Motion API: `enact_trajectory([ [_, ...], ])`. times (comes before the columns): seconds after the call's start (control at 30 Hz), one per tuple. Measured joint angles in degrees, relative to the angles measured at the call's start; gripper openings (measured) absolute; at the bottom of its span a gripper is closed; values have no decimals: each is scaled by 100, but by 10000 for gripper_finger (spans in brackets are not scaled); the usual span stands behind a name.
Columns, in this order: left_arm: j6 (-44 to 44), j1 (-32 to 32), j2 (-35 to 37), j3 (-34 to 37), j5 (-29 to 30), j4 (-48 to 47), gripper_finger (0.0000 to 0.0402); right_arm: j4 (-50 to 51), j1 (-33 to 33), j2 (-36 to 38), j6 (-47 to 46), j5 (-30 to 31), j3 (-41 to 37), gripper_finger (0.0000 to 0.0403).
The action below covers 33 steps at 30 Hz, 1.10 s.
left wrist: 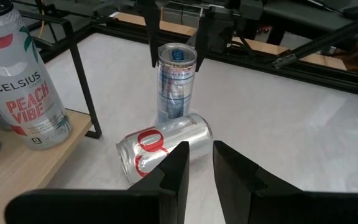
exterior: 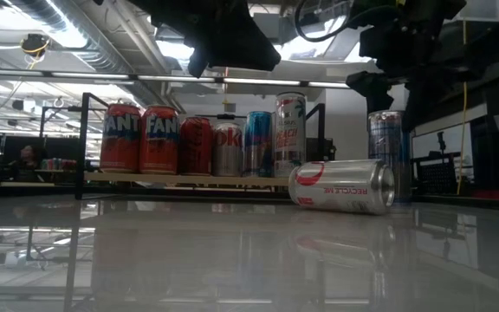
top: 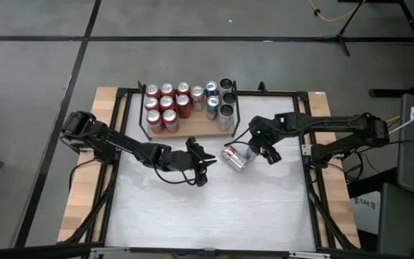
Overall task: Place canned beverage on shelf
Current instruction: Put the blue soda can on the shelf aligned with the other blue soda cans
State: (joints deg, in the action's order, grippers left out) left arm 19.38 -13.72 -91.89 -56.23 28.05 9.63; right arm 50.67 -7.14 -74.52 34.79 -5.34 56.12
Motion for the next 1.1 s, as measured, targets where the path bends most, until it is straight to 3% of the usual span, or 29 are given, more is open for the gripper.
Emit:
enact_trajectory([
  [0.2, 0, 0, 0, 0, 0, 0, 64, 16, 0, 2, -182, 122, 1, 233],
  [0.47, -2, 0, 0, 0, 0, 0, 64, 113, 2, 17, -1110, 876, 9, 236],
  [1.1, -50, -2, 0, 0, -2, -13, 64, 214, -4, 7, -6262, 1705, -7, 238],
])
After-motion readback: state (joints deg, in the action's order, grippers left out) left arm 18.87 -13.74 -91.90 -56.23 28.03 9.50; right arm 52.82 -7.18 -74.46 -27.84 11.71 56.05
